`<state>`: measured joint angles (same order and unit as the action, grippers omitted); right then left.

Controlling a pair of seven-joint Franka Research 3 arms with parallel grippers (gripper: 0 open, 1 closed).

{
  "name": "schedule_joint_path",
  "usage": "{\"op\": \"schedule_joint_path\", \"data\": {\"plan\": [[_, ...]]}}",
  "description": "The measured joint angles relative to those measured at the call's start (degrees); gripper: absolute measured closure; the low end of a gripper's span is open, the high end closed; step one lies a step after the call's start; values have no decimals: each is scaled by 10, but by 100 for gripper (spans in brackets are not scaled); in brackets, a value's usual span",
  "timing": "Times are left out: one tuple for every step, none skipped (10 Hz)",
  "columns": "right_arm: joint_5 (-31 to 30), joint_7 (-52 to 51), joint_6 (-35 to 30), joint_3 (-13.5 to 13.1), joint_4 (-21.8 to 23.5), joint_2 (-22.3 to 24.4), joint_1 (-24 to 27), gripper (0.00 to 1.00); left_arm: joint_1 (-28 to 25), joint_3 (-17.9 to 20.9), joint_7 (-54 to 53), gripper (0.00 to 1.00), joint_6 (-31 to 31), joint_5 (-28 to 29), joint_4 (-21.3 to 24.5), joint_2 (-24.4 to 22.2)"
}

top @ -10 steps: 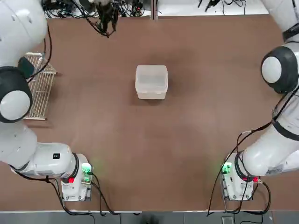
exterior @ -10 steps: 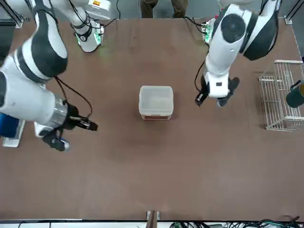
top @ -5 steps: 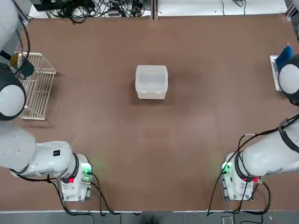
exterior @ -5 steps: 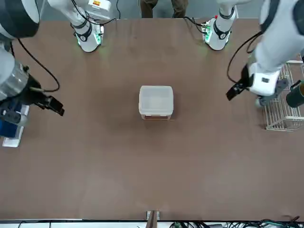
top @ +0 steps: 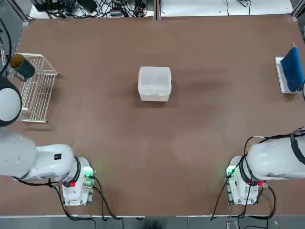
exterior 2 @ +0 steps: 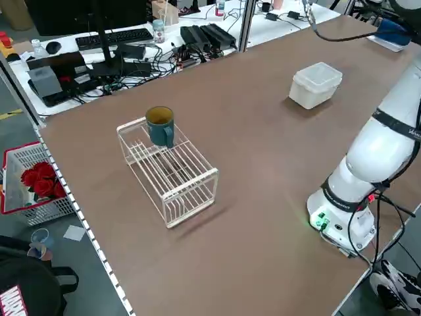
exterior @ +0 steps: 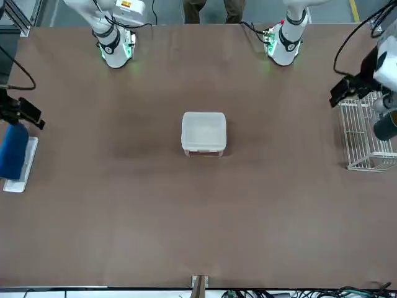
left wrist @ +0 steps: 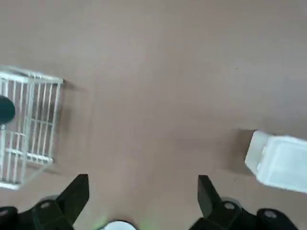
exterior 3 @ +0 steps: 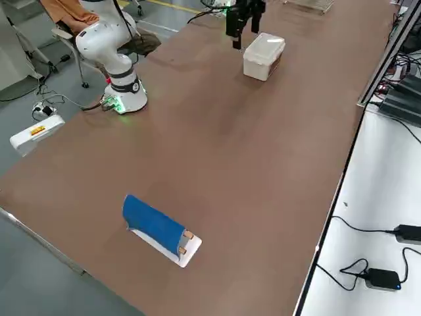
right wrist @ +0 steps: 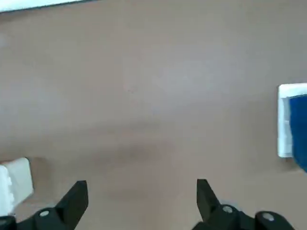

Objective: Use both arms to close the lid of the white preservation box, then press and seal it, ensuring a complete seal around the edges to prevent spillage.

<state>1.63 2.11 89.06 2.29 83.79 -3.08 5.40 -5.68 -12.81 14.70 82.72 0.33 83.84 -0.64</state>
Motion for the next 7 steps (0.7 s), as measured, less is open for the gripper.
{"op": "schedule_joint_path", "data": {"plan": [[0,-17,-6,0,1,2,2,0,5,2,-10,0,0,0,0,-5],[-1,-30,-7,2,2,2,2,0,10,2,-13,0,4,0,1,-5],[-4,-38,-7,3,2,2,2,0,14,2,-14,0,11,0,4,-3],[-6,-45,-7,3,2,2,2,0,16,2,-22,0,18,0,8,-2],[-7,-52,-7,2,2,2,2,0,17,2,-30,0,20,0,12,0],[-7,-55,-9,2,2,2,3,0,19,2,-34,0,22,0,14,0],[-8,-57,-12,1,2,2,4,0,19,2,-35,0,23,-2,14,0]]}}
